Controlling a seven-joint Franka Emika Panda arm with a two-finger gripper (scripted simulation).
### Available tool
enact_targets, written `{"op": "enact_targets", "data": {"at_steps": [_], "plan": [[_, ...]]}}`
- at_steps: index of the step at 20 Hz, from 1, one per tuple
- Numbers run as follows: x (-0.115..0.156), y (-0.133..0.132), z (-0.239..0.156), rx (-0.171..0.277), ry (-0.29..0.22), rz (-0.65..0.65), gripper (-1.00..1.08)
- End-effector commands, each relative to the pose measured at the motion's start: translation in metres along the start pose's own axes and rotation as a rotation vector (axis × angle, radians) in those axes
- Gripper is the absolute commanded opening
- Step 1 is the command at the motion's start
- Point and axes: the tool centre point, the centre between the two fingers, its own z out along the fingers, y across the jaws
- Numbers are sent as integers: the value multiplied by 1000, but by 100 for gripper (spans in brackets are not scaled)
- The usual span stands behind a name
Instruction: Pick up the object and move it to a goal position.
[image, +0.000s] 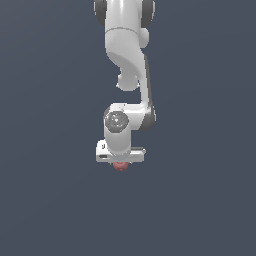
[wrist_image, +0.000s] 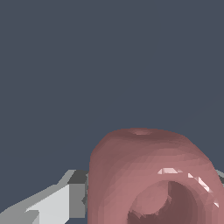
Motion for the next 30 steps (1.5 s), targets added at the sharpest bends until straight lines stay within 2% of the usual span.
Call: {"op": "enact_targets", "data": {"at_steps": [1, 10, 30], "plan": [[1, 0, -7, 0, 1, 0, -100], [8, -1, -67, 0, 1, 0, -100], [35, -5, -280, 0, 1, 0, -100]]}}
